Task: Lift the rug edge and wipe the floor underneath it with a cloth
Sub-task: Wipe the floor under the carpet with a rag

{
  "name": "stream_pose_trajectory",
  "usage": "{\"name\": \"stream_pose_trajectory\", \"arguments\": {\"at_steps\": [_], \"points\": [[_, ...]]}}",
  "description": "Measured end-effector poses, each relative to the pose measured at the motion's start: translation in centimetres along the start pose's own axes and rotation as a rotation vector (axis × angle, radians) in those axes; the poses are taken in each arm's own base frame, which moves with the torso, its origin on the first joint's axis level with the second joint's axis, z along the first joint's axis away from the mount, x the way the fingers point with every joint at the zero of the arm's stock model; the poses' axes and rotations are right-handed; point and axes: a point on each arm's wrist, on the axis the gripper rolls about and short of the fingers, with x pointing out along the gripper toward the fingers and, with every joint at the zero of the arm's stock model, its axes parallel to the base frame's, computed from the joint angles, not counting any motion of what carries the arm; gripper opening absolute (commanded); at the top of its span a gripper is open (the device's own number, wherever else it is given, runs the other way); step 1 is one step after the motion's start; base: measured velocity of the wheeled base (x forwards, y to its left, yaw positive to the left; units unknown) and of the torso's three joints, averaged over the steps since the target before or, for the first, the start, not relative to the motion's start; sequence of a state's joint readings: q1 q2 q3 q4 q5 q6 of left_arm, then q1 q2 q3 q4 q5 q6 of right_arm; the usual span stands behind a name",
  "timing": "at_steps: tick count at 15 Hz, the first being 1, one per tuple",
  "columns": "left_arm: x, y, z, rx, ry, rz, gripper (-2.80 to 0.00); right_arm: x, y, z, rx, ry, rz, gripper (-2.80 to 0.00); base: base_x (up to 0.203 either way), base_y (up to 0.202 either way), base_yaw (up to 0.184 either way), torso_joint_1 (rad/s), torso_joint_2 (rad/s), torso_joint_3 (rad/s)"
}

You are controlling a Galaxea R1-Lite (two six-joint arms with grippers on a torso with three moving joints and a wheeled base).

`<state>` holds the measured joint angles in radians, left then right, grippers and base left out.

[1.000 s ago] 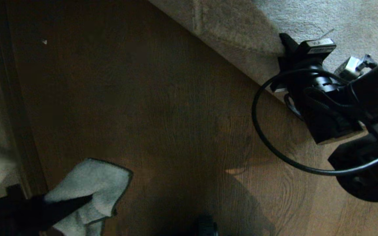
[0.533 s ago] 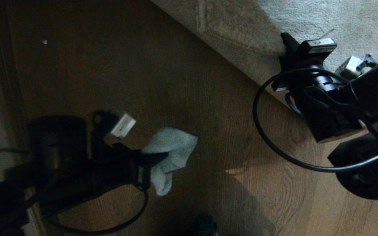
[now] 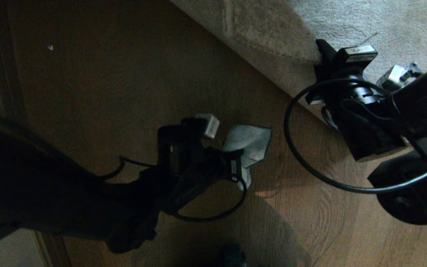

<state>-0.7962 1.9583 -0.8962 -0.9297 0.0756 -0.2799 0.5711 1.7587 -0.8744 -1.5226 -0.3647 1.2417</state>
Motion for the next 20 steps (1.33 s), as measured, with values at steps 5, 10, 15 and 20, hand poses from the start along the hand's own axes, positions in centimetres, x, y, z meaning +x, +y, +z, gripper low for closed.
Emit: {"name": "stream_pose_trajectory", "arguments": {"at_steps": [5,10,15,20], "points": [[4.0,1.0,-0.1,0.124,-0.147,0.014,-2.8,0.0,-0.3,0.1,-0.005,-0.002,-0.007,-2.8,0.0,0.0,0.0,0.0,0.0,0.0],[5.9,5.1,2.1,0.169,-0.234,0.111,-2.8,0.1,-0.4,0.1,0.011,-0.005,-0.009,-2.8,0.0,0.0,0.0,0.0,0.0,0.0],[4.7,9.6,5.4,0.183,-0.315,0.22,-2.8,0.1,-0.4,0.1,0.011,-0.004,-0.01,-2.8,0.0,0.0,0.0,0.0,0.0,0.0],[1.6,11.4,8.3,0.221,-0.368,0.307,-2.8,-0.1,-0.6,0.0,0.011,-0.001,-0.018,-2.8,0.0,0.0,0.0,0.0,0.0,0.0]]}}
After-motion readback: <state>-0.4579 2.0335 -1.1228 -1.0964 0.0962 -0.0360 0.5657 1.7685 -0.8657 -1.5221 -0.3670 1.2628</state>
